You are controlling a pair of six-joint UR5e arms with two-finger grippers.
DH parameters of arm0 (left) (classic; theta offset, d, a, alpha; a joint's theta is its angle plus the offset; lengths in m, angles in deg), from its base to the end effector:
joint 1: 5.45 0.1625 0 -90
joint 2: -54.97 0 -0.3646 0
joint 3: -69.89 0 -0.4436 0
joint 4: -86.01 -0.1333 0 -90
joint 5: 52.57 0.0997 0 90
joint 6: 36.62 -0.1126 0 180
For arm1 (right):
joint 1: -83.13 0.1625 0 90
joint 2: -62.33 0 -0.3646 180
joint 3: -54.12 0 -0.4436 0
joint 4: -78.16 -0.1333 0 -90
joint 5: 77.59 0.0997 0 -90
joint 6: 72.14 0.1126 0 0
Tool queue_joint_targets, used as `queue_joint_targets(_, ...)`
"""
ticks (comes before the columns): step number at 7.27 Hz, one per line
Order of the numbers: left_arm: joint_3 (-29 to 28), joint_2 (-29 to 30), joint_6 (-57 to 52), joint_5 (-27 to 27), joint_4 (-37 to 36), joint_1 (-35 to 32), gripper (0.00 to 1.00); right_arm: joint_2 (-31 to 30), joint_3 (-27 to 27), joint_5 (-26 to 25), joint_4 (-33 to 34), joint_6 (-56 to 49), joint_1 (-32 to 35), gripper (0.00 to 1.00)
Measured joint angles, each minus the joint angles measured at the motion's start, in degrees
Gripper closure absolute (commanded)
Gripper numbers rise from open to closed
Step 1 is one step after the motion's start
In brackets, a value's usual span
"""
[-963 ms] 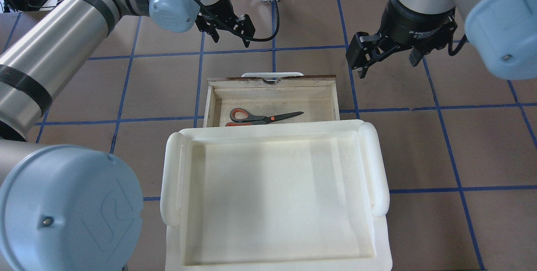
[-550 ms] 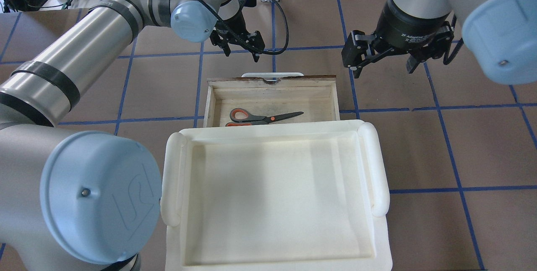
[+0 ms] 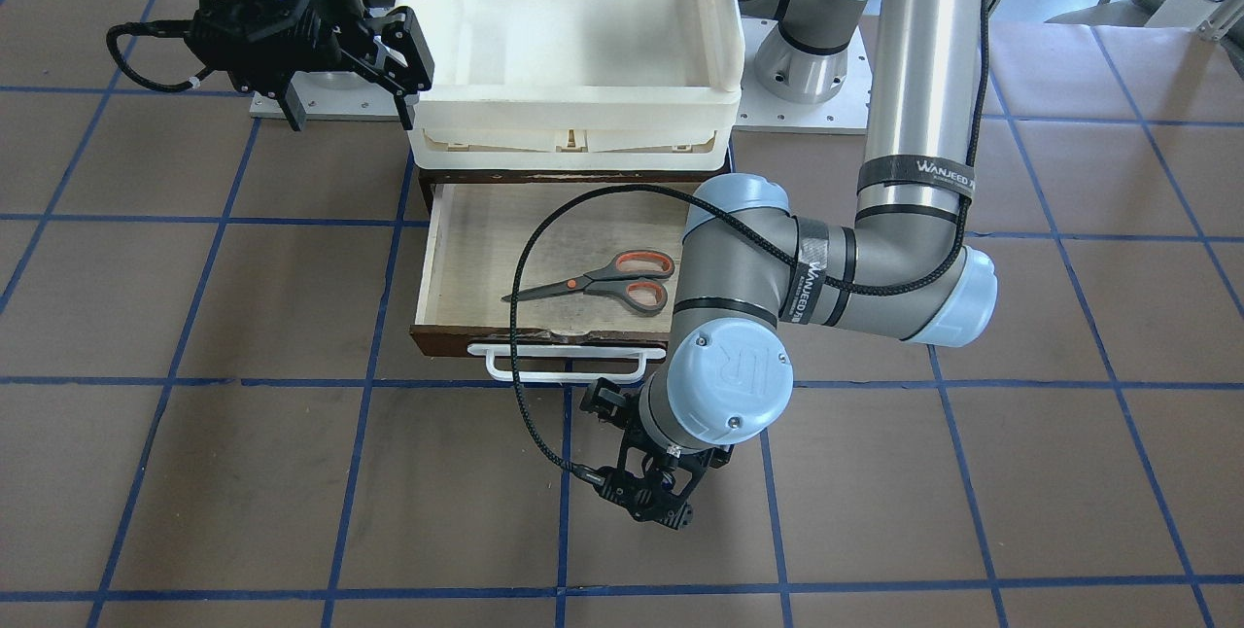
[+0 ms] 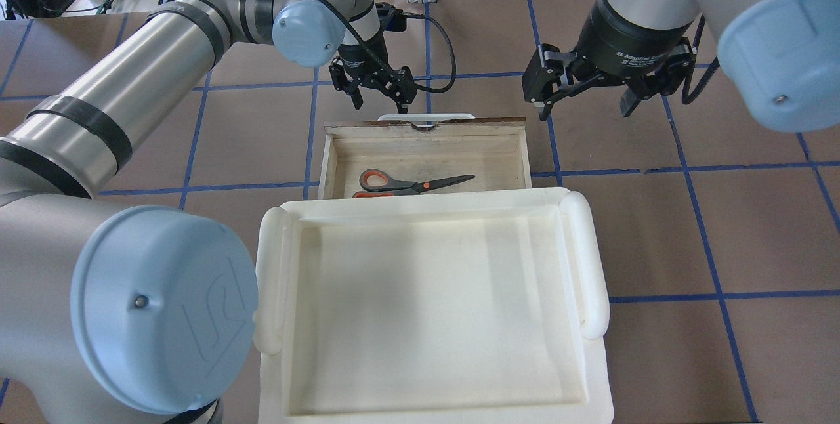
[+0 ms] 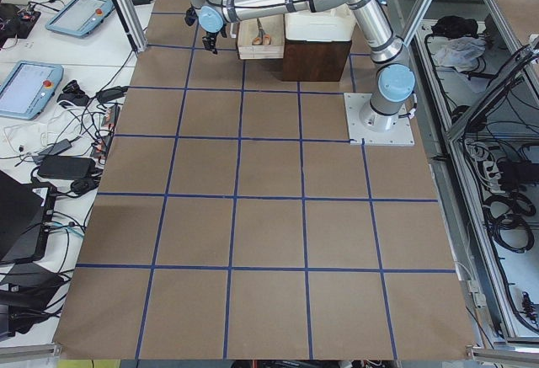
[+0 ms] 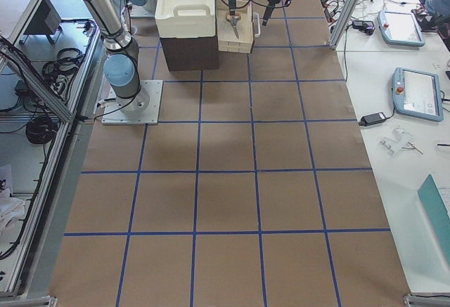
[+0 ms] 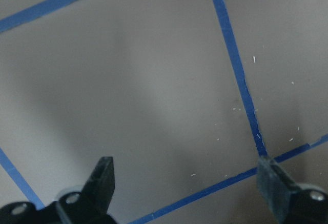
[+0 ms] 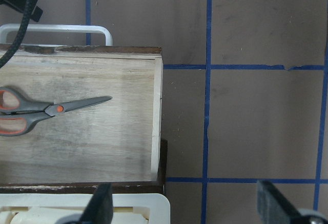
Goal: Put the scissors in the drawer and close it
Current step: 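Raise the right gripper away while moving the left gripper to the drawer handle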
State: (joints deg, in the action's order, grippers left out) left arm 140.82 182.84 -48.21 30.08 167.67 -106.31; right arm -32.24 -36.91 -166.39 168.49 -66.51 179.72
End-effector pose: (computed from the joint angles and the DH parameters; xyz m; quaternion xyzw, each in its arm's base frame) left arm -0.2810 -0.6808 0.1794 -0.1877 -0.9759 -0.0906 0.0644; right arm 0.1945 -0.5018 0.4477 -0.0087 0.9993 -0.0325 0.0140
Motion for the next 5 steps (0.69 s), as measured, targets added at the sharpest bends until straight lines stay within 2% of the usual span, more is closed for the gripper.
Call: queue_joint_targets(5, 0.04, -1.29, -0.01, -0.21, 5.67, 0.04, 0.00, -0.06, -0.02, -0.55, 0.10, 0.23, -0.04, 0.00)
